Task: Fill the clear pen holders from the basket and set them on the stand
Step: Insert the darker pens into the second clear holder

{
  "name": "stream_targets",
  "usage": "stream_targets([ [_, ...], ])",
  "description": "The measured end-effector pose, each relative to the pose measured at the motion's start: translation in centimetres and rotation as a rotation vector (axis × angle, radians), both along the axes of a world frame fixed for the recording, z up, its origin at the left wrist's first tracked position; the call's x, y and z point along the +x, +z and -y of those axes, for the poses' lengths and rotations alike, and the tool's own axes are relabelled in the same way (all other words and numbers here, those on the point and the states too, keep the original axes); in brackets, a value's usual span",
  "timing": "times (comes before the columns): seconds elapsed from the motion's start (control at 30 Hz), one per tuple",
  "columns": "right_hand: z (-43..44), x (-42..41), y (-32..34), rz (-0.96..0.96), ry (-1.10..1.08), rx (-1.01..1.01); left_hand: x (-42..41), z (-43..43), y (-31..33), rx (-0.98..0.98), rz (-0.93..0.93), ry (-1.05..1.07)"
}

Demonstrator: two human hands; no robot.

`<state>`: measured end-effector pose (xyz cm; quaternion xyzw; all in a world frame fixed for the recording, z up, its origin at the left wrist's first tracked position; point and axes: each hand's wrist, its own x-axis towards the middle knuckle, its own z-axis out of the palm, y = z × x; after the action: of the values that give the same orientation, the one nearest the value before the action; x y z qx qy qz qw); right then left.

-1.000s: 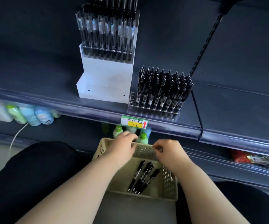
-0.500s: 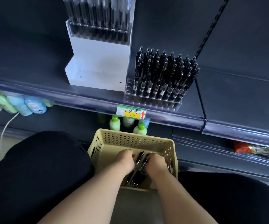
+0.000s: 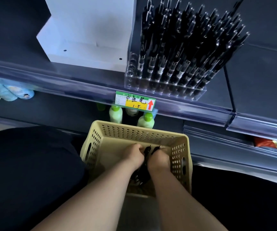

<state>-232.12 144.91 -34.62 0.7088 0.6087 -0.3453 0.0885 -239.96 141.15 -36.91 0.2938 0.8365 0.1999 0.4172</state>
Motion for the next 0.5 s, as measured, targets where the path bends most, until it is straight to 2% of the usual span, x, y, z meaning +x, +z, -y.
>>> stream_targets([
  [0.27, -0.1, -0.5, -0.3, -0.04, 0.058, -0.108, -0.6, 0.0, -0.6, -0.002, 0.169, 0.046],
  [0.37, 0.2, -0.3, 0.1, -0.096, 0.082, -0.144, -0.7, 0.3, -0.3, 0.026, 0.184, 0.113],
  [0.5, 0.5, 0.1, 1.6, -0.189, 0.131, -0.094, -1.0, 0.7, 0.9, 0.114, 0.16, 0.219],
])
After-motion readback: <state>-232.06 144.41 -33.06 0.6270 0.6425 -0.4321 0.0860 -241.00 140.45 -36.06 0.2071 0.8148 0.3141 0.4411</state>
